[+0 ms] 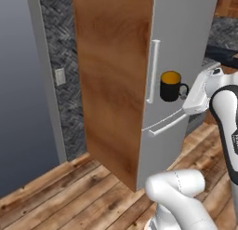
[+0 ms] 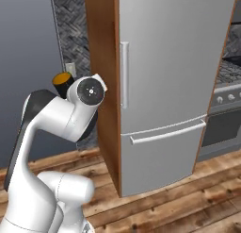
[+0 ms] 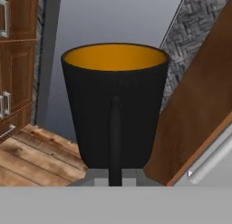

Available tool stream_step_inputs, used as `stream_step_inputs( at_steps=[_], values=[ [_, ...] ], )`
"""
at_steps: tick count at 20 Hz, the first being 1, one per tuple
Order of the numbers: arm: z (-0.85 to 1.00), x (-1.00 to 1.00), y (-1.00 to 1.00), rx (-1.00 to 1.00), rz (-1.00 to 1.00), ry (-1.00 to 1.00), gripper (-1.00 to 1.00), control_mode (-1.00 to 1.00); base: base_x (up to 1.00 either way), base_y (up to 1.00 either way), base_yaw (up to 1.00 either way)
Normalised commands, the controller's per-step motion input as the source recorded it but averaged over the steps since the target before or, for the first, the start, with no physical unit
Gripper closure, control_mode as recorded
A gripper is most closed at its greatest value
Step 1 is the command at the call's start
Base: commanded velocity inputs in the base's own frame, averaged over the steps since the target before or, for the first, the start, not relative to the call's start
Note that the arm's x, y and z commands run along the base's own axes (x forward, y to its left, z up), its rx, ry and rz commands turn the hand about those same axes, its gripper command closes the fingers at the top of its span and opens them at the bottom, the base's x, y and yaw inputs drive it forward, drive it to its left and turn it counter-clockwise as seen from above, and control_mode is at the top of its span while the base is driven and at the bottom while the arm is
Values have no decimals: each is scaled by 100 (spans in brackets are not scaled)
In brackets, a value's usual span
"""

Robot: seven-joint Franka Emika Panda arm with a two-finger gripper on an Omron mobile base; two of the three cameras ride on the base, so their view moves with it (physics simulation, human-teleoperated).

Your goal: Open the cabinet directly in front. Then move the beer and the mug to the dining counter with the candle on it.

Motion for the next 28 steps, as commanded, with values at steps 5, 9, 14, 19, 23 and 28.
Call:
stream_step_inputs(
  at_steps=[5,9,14,19,23,28],
  values=[
    [0,0,0,0,0,0,100,100,0,0,-28],
    [0,0,0,0,0,0,100,100,0,0,-25],
    [0,0,0,0,0,0,100,100,0,0,-25],
    [0,0,0,0,0,0,100,100,0,0,-25],
    [0,0,0,0,0,0,100,100,0,0,-24],
    [0,0,0,0,0,0,100,100,0,0,-25]
  ],
)
